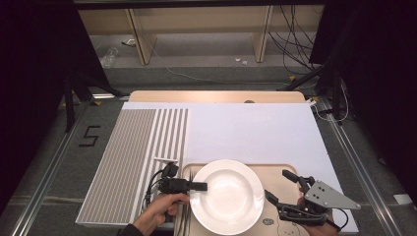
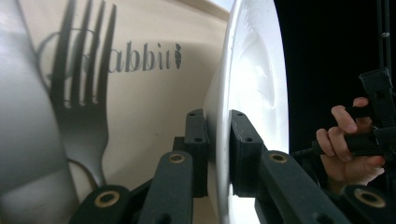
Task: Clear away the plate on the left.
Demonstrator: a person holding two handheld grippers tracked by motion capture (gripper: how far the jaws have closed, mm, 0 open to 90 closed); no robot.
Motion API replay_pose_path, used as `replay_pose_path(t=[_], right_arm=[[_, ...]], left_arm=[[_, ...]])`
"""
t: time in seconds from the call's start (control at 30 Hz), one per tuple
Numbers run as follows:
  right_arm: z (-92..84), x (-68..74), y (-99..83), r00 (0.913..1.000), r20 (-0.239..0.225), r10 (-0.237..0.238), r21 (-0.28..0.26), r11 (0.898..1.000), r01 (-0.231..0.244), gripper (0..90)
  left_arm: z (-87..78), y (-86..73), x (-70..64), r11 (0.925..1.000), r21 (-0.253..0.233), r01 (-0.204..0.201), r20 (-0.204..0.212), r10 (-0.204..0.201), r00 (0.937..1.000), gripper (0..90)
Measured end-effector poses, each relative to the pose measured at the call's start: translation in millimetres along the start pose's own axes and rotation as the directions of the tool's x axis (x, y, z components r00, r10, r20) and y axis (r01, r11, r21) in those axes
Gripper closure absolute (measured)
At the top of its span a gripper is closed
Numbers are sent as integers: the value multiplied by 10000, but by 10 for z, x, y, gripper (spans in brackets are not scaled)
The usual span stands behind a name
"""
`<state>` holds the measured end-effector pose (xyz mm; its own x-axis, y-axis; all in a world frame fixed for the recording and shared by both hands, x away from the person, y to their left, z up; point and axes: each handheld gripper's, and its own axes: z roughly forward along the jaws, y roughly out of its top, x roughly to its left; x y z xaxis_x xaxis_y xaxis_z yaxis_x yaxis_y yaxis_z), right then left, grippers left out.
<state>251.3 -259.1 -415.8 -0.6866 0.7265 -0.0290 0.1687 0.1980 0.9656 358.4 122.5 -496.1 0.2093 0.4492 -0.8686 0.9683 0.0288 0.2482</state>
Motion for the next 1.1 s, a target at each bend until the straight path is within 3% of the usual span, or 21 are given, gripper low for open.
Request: replay_pose_path(t=[0.7, 1.1], right_arm=[[-6, 3, 4, 10000, -47, -35, 66, 10000, 35, 205], [-3, 4, 2, 10000, -44, -38, 42, 10000, 38, 205]], left_arm=[[294, 29, -40, 9987, 506, -52, -79, 56, 10000, 795], [366, 21, -27, 9978, 660, -19, 2, 19, 10000, 792]])
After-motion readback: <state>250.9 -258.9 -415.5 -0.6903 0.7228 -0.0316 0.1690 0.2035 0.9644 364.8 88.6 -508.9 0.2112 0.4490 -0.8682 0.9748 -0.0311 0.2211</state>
